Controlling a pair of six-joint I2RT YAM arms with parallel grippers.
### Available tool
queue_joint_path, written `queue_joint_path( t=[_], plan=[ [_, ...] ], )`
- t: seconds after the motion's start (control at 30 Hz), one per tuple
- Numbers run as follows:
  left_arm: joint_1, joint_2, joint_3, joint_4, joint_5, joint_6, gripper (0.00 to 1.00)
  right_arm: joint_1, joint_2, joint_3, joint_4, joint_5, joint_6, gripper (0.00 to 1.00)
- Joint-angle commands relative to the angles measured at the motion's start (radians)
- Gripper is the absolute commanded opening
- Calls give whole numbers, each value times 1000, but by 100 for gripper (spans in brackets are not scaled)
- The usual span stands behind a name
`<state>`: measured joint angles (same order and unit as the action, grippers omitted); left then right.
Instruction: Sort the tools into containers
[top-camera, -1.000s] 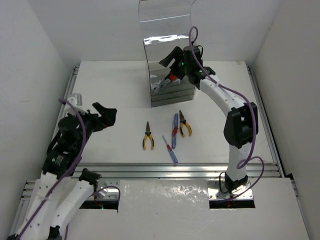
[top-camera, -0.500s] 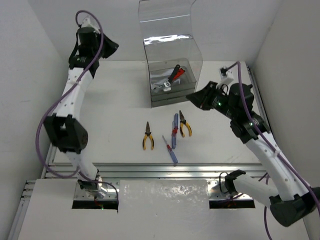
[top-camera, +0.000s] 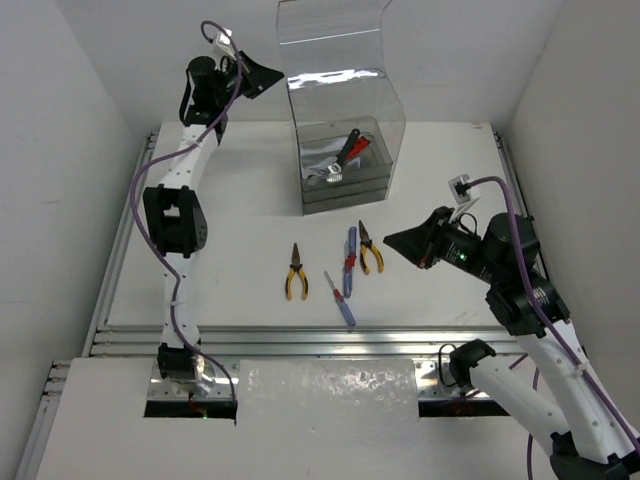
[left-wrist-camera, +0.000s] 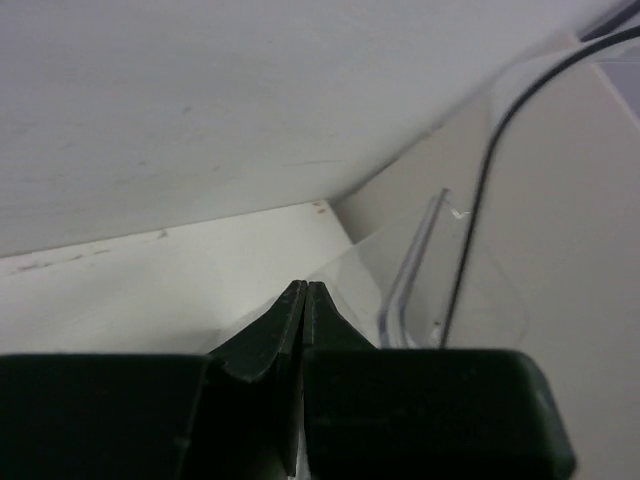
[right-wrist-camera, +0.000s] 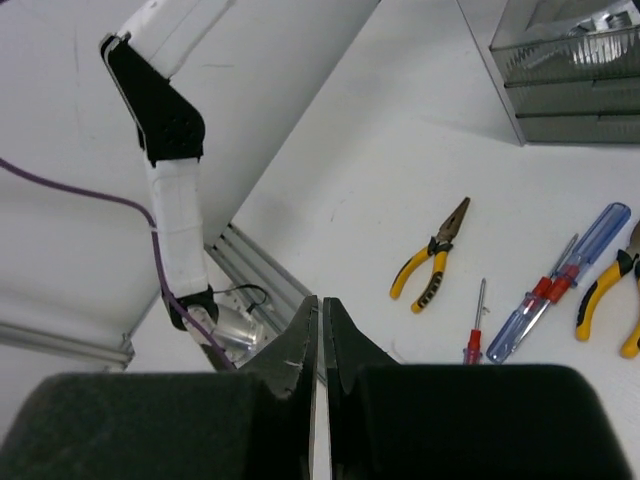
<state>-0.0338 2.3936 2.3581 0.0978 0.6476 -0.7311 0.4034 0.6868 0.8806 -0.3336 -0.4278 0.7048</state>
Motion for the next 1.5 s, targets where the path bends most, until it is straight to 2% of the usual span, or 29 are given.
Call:
queue_joint_path(
  t=[0.0, 0.13, 0.37, 0.57, 0.6, 0.63, 0.67, 0.7, 0.73, 0.77, 0.8, 0.83, 0.87, 0.9, 0.93, 0.97, 1.03, 1.07, 1.1, 1.17, 1.27, 1.3, 1.4, 1.43, 1.47],
  plan=[
    [6, -18, 55, 298, 122, -145, 0, 6, 13, -28, -44, -35, -47, 4],
    [6, 4, 92, 365, 130, -214, 3, 6, 10, -60, -47, -35, -53, 4],
    [6, 30, 127, 388, 145, -234, 6, 6, -4, -74, -59, -32, -59, 4],
    [-2, -5, 92, 445, 210, -269, 6, 6, -9, -69, -99, 3, -74, 5],
    [-2, -57, 37, 444, 211, -266, 6, 6, -9, -65, -105, 14, -79, 6],
    [5, -95, -2, 427, 195, -257, 10, 6, -15, -57, -108, 41, -80, 10],
    [9, -135, -47, 402, 176, -216, 18, 5, -18, -51, -126, 61, -80, 13],
    [14, -234, -128, 361, 149, -185, 22, 6, -21, -43, -139, 89, -87, 18],
    [20, -293, -166, 239, 74, -147, 30, 6, -23, -40, -153, 125, -85, 27],
    [20, -348, -207, 180, 28, -76, 49, 6, -23, -48, -171, 214, -77, 52],
    [20, -469, -292, 116, -27, -48, 59, 5, -23, -69, -153, 237, -47, 57],
    [17, -537, -345, 20, -116, -27, 68, 5, -15, -130, -122, 263, -33, 61],
    [17, -600, -409, -9, -153, -12, 78, 5, -3, -162, -31, 280, -16, 62],
    [17, -732, -533, -45, -192, -11, 81, 2, 17, -196, 28, 279, 13, 62],
    [17, -801, -589, -138, -266, -11, 90, 0, 45, -257, 100, 271, 22, 62],
    [15, -927, -647, -171, -293, 14, 100, -3, 118, -276, 236, 261, 44, 66],
    [-8, -1051, -807, -295, -409, 48, 100, -26, 210, -310, 371, 258, 61, 71],
    [-18, -1173, -860, -331, -443, 68, 100, -46, 326, -307, 489, 198, 86, 74],
    [-28, -1232, -972, -383, -488, 78, 100, -67, 386, -289, 548, 154, 97, 78],
    [-37, -1400, -1116, -432, -528, 117, 100, -127, 565, -252, 702, 46, 129, 78],
    [-41, -1561, -1221, -536, -563, 235, 100, -215, 727, -171, 879, -46, 212, 81],
    [-41, -1588, -1268, -591, -545, 269, 100, -236, 849, -148, 933, -146, 243, 82],
    [-46, -1691, -1353, -662, -474, 416, 100, -296, 1082, -8, 1129, -273, 386, 77],
    [-104, -1758, -1414, -653, -549, 417, 100, -301, 1167, 57, 1163, -294, 418, 75],
    [-104, -1795, -1451, -653, -549, 420, 100, -301, 1168, 58, 1170, -295, 426, 74]
  ],
)
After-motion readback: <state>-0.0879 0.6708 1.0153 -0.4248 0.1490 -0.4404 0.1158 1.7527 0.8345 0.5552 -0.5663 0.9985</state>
